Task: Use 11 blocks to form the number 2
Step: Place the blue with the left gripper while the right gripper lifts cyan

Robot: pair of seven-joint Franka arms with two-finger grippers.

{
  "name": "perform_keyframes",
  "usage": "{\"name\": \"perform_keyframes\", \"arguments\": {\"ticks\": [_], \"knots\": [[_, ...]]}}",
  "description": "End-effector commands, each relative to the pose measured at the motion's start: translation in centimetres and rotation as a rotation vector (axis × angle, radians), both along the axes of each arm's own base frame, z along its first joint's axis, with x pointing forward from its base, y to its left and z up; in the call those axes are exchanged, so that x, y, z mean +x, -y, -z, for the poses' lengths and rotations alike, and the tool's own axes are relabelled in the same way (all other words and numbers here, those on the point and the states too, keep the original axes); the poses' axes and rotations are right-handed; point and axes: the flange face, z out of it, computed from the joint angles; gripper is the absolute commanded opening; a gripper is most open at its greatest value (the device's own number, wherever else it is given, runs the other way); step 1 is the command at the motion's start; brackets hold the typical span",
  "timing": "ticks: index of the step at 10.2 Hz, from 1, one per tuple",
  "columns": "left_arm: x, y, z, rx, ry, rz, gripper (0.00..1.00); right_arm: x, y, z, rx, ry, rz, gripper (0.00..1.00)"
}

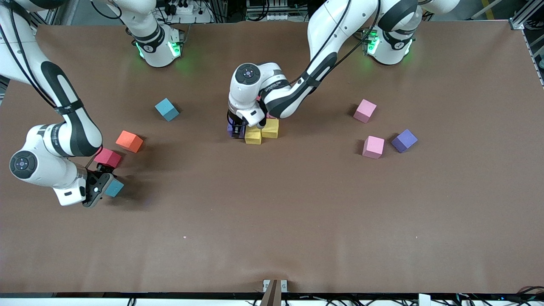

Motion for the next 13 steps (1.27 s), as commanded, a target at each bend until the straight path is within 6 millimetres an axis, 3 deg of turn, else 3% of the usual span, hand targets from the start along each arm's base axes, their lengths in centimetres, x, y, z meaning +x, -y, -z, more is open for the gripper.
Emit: {"name": "perform_keyframes", "arguments": {"ticks": [1,4,5,6,7,9,11,13], "knots": [[0.0,-0.3,0.2,-0.015,-0.022,0.018,0.52,-0.9,1.0,0.7,0.02,-0.009,-0.006,1.0],[-0.2,-0.3,1.1,-0.007,-0.031,0.019,0.52,-1.8,1.7,2.9,0.039,0.009,0.007,0.99],[-0.2,-0.3,1.3,-0.005,-0.032,0.019,0.52,-1.7,1.7,2.7,0.037,0.012,-0.002,0.82],[-0.2,-0.3,1.7,-0.002,-0.035,0.02,0.52,-1.7,1.8,2.6,0.036,0.015,-0.006,0.57],[-0.2,-0.3,2.0,0.001,-0.036,0.022,0.53,-1.5,1.3,1.9,0.033,0.016,-0.014,0.44],[-0.3,-0.3,2.2,-0.002,-0.033,0.029,0.57,-0.8,0.1,-0.5,0.023,0.051,-0.028,0.43],[-0.8,0.1,2.4,-0.001,-0.033,0.03,1.0,-0.3,-1.0,-2.4,0.018,0.071,-0.041,0.4],[-0.8,0.3,1.5,-0.007,-0.022,0.038,1.0,0.2,-3.1,-4.4,0.007,0.092,-0.052,0.4]]}}
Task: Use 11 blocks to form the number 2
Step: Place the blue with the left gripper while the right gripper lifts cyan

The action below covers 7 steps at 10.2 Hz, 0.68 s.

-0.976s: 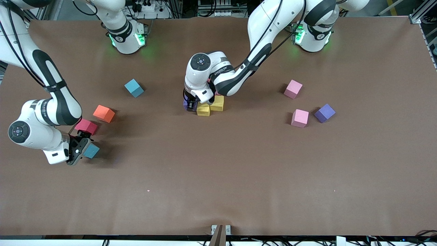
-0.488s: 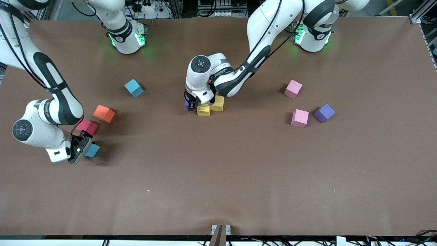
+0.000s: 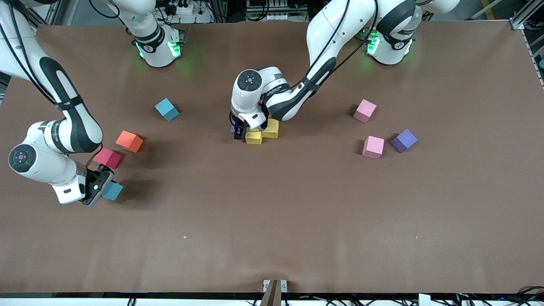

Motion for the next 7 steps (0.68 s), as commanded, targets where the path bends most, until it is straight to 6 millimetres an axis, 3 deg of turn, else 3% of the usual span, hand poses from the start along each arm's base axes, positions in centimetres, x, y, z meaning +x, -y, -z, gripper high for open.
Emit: {"name": "perform_keyframes", "arguments": {"ticks": [1,4,6,7], "knots": [[-0.1,0.5,-1.7,-0.021,0.009,0.016,1.0,0.2,-3.2,-2.9,-0.014,0.02,0.013,0.4],[-0.1,0.3,-4.7,0.019,-0.006,0.023,1.0,0.2,-8.9,-4.1,-0.02,0.011,0.15,0.4],[1.1,-1.0,-6.2,0.065,-0.01,0.02,1.0,-0.2,-12.1,-3.8,-0.023,-0.017,0.251,0.4],[3.2,-2.8,-6.4,0.094,-0.015,-0.01,1.0,-0.4,-14.1,-3.9,-0.024,-0.018,0.302,0.4]]}}
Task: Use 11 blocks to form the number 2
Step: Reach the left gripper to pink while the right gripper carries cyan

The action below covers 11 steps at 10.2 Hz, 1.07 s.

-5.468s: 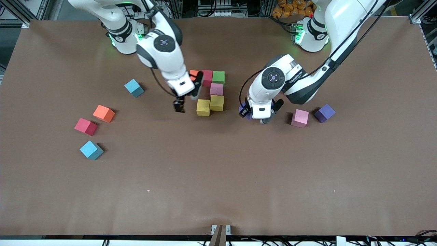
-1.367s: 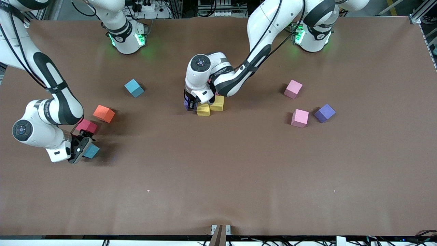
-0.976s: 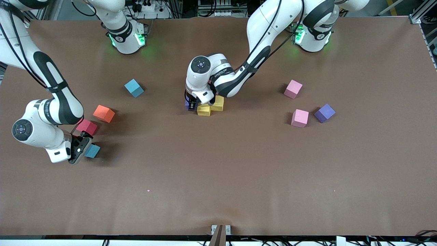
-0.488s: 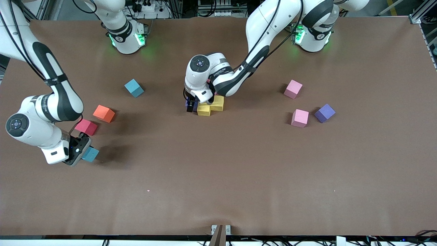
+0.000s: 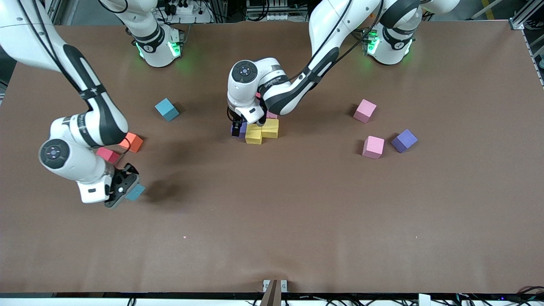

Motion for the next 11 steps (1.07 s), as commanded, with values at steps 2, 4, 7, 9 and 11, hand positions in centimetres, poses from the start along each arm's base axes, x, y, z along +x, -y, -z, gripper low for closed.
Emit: {"name": "perform_keyframes", "arguments": {"ticks": [2,4,7,9,11], "knots": [[8.5,-8.4,-1.4,0.106,-0.049,-0.063,1.0,-2.8,-5.0,-0.9,0.02,-0.021,0.211,0.4],[13.7,-16.0,-1.4,0.172,-0.099,-0.061,1.0,-5.9,-9.8,-2.7,0.07,-0.043,0.346,0.4],[15.6,-26.0,-1.9,0.213,-0.12,0.027,1.0,-10.1,-16.7,-1.3,0.098,-0.004,0.654,0.39],[15.4,-31.8,-2.3,0.232,-0.136,0.116,1.0,-13.0,-21.0,0.3,0.15,0.016,0.83,0.39],[15.4,-36.6,-2.3,0.233,-0.151,0.232,1.0,-14.9,-24.6,0.7,0.175,0.007,0.969,0.39]]}}
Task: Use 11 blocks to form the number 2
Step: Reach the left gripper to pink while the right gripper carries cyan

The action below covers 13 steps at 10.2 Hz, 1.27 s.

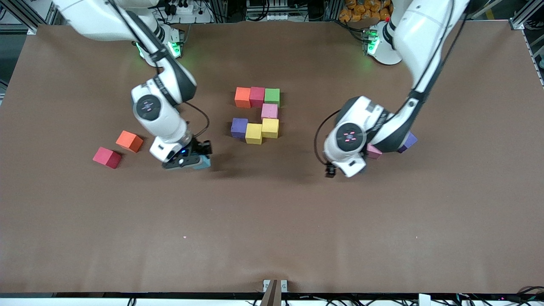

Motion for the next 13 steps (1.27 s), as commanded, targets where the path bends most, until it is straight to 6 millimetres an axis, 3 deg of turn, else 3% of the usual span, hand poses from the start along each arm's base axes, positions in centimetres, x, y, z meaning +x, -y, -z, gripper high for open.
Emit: {"name": "perform_keyframes", "arguments": {"ticks": [1,3,5,9,11,13], "knots": [[-1.6,-5.9,-0.7,-0.013,-0.043,0.143,1.0,-2.4,-3.4,-0.1,0.027,0.003,0.139,0.39],[-1.1,-8.9,-0.6,-0.046,-0.062,0.296,1.0,-3.8,-5.3,1.6,0.024,-0.033,0.182,0.35],[-1.3,-11.5,1.0,-0.036,-0.099,0.467,1.0,-4.4,-6.3,1.6,0.011,-0.03,0.208,0.35],[-1.3,-11.8,0.5,-0.111,-0.118,0.861,1.0,-2.8,-7.1,4.2,-0.019,-0.028,0.233,0.36],[-0.7,-11.7,0.4,-0.153,-0.107,1.045,1.0,-2.2,-9.5,4.3,0.001,-0.022,0.252,0.36],[-0.8,-11.5,0.7,-0.188,-0.117,1.196,1.0,-2.6,-10.1,4.8,-0.02,-0.012,0.239,0.37]]}}
